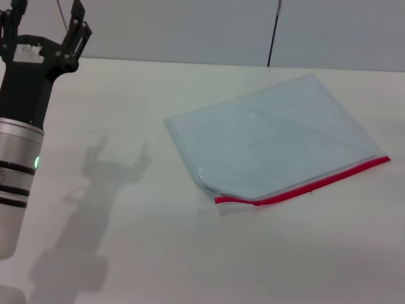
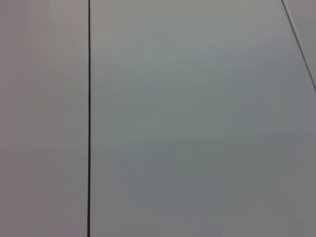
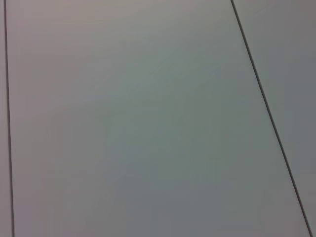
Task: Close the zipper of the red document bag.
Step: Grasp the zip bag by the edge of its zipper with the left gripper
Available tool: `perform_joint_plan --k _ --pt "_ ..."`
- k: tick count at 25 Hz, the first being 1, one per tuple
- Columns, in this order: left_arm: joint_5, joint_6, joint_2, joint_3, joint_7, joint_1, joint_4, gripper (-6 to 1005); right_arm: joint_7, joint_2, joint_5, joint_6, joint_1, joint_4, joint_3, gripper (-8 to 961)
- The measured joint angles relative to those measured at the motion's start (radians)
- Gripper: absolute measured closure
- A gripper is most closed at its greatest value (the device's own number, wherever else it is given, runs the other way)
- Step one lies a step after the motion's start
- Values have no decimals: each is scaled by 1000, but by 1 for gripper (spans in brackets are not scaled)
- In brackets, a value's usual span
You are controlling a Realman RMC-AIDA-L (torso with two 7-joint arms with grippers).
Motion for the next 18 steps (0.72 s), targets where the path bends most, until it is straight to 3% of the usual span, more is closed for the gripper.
perform_joint_plan --k 5,7,8,9,10,11,12,13,16,17,18 --pt "-3 53 10 21 -1 -1 32 105 0 0 0 -1 0 0 -2 149" --pt "-3 123 31 30 -1 -2 84 105 0 0 0 -2 0 0 -2 149" --pt "-3 123 31 30 -1 -2 84 105 0 0 0 -2 -1 0 -2 149" --pt "-3 187 60 46 -1 -2 144 105 0 0 0 -2 -1 0 -2 149" --pt "-3 187 60 46 -1 -2 144 105 0 0 0 -2 -1 0 -2 149" --pt "-6 236 83 56 -1 0 193 105 0 0 0 -3 -1 0 -2 149" --pt "-12 328 122 71 -2 3 272 105 0 -1 0 -3 -1 -1 -2 149" --pt "-12 328 122 71 -2 3 272 105 0 -1 0 -3 -1 -1 -2 149" --pt "-5 485 190 98 -1 -2 389 105 0 -1 0 -5 -1 -4 -3 149" --pt "6 598 235 115 0 -22 450 105 0 -1 -1 -5 -2 -4 -3 149" --pt "13 664 256 119 1 -31 484 105 0 -1 -1 -5 -2 -4 -3 149"
